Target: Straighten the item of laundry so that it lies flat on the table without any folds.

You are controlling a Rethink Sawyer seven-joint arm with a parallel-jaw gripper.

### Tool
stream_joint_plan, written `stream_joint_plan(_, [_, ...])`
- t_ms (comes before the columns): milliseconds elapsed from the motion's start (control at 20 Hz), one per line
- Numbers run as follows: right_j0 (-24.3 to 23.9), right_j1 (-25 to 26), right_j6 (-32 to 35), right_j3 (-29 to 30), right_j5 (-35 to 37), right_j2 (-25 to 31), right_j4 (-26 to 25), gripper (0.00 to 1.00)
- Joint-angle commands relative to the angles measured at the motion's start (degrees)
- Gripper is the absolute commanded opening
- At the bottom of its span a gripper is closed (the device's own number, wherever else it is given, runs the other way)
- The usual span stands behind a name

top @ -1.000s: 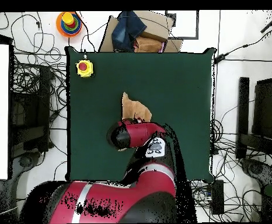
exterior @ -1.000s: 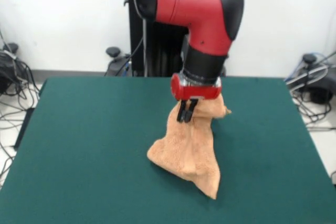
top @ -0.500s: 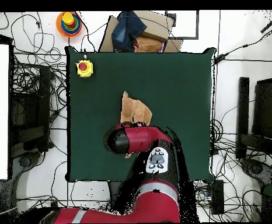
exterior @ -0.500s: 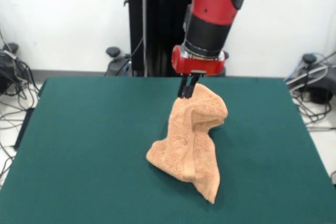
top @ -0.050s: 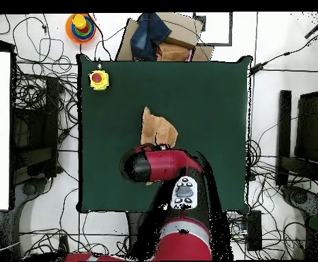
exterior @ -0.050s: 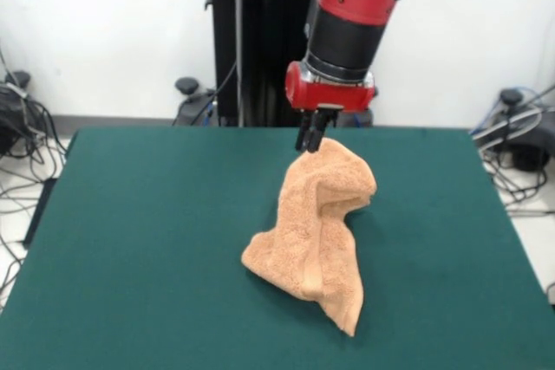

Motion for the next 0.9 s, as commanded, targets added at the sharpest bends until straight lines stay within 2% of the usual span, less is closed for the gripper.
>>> stream_joint_plan(50, [0.7,3.3,10.4,2.0,1.3,4.5,2.7,0.0])
stream_joint_plan(250, [0.9,3.6,9.0,1.5,1.6,5.1,2.0,0.0])
stream_joint_plan(300, [0.7,3.7,8.8,1.7,1.8,5.4,2.0,1.0])
stream_joint_plan(900, [0.6,3.8,8.3,1.4,3.4,5.6,2.4,1.0])
